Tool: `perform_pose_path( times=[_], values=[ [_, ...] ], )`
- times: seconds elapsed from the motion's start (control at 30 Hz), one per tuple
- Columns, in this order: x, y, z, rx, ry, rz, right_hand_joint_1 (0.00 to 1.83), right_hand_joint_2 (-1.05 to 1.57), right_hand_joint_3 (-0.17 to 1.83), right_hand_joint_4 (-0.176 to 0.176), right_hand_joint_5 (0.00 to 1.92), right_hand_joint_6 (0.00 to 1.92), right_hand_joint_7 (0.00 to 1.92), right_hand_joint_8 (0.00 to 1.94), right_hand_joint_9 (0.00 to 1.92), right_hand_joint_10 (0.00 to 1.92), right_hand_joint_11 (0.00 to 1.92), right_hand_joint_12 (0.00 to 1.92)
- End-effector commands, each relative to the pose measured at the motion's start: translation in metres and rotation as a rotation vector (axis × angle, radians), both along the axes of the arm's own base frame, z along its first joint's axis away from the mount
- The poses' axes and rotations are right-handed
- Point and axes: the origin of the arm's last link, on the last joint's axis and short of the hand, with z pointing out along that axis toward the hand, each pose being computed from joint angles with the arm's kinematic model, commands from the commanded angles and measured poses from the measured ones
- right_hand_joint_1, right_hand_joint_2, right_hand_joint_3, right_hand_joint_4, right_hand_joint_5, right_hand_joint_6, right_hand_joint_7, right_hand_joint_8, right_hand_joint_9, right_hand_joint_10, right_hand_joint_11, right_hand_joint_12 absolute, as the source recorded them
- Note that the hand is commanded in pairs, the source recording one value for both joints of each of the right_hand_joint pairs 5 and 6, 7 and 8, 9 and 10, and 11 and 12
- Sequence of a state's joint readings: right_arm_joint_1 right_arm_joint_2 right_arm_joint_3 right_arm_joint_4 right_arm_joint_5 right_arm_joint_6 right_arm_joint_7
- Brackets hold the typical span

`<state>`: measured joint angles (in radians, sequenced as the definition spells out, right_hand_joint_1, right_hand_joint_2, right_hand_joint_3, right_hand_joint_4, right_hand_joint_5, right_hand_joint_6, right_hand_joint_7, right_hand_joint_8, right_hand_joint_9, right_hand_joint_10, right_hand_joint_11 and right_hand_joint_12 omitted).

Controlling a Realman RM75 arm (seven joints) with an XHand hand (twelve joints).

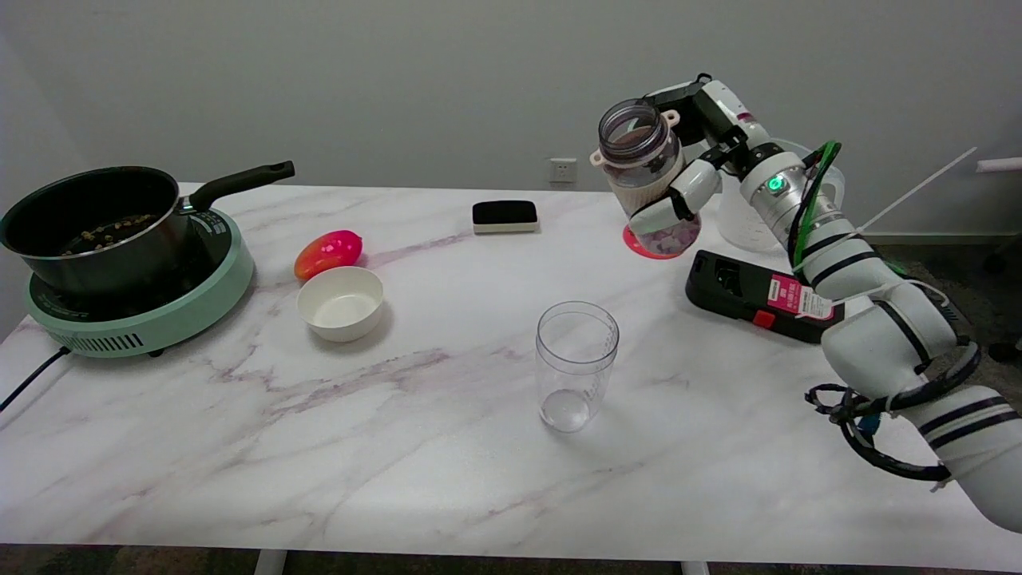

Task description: Pick up the bottle.

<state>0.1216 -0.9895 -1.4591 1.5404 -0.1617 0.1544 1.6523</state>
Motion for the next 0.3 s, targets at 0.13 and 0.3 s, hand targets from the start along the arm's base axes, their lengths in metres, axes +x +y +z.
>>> perform_pose_path(
  times=[0.13,0.3],
  values=[
    [0.0202,0.04,-0.0158,-0.137,0.193,-0.039,1.56,1.07,0.51,0.0,1.81,1.81,1.77,1.77,1.53,1.53,1.31,1.31],
    [0.0246,0.039,-0.0133,-0.135,0.167,-0.026,1.54,1.12,0.48,0.0,1.83,1.83,1.78,1.78,1.53,1.53,1.31,1.31]
  ],
)
